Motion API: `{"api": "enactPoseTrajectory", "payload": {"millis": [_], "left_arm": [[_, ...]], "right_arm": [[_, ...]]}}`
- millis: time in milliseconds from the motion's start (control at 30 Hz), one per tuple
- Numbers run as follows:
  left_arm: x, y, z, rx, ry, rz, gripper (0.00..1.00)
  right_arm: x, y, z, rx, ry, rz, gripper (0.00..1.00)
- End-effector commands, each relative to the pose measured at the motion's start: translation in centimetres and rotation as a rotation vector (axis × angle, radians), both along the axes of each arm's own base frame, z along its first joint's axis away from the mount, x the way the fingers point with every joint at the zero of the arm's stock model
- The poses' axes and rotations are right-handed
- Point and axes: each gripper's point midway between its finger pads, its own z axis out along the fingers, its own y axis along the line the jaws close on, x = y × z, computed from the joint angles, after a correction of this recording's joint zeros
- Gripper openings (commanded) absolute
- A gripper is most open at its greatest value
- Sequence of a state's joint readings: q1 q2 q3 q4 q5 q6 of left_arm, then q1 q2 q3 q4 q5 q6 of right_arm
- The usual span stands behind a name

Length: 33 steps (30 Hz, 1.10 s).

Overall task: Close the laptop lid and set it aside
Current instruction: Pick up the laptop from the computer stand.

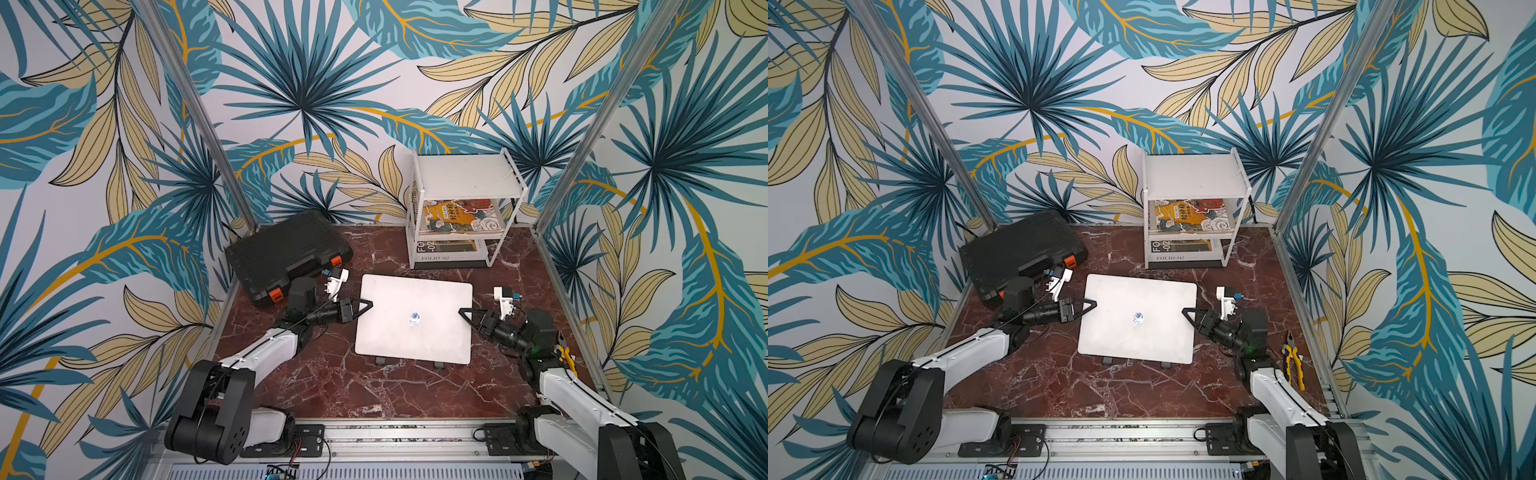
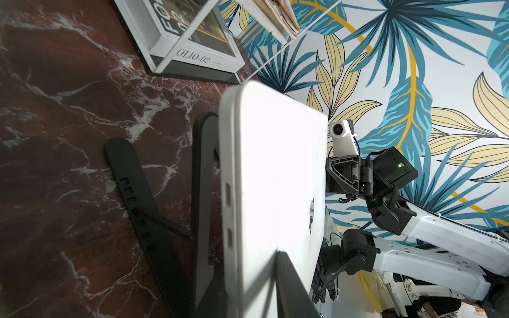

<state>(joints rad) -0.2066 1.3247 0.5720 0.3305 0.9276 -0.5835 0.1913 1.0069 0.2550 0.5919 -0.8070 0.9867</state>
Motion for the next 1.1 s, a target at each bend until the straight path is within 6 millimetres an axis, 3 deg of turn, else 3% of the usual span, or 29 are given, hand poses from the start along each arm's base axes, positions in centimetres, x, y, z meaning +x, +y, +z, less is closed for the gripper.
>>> {"api": "enactPoseTrajectory", "payload": {"millis": [0, 333, 633, 867, 1067], "left_arm": [[0.8, -0.1, -0.5, 0.057, -0.03, 0.027, 0.18], [1.9, -0.4, -1.2, 0.067, 0.014, 0.027, 0.18], [2.8, -1.0, -0.4, 0.048, 0.039, -0.004, 0.18], [2.9, -1.3, 0.4, 0.049, 0.051, -0.031, 0.17], [2.7, -0.9, 1.3, 0.08, 0.025, -0.016, 0.18]], "right_arm": [[-1.9, 2.3, 5.1, 0.1, -0.109, 0.16, 0.34], [-2.9, 3.2, 8.1, 0.185, -0.144, 0.217, 0.33], [-3.4, 3.8, 10.4, 0.224, -0.161, 0.248, 0.37], [-3.3, 4.7, 10.5, 0.231, -0.172, 0.279, 0.36], [-2.9, 4.7, 11.0, 0.214, -0.196, 0.273, 0.27]]}}
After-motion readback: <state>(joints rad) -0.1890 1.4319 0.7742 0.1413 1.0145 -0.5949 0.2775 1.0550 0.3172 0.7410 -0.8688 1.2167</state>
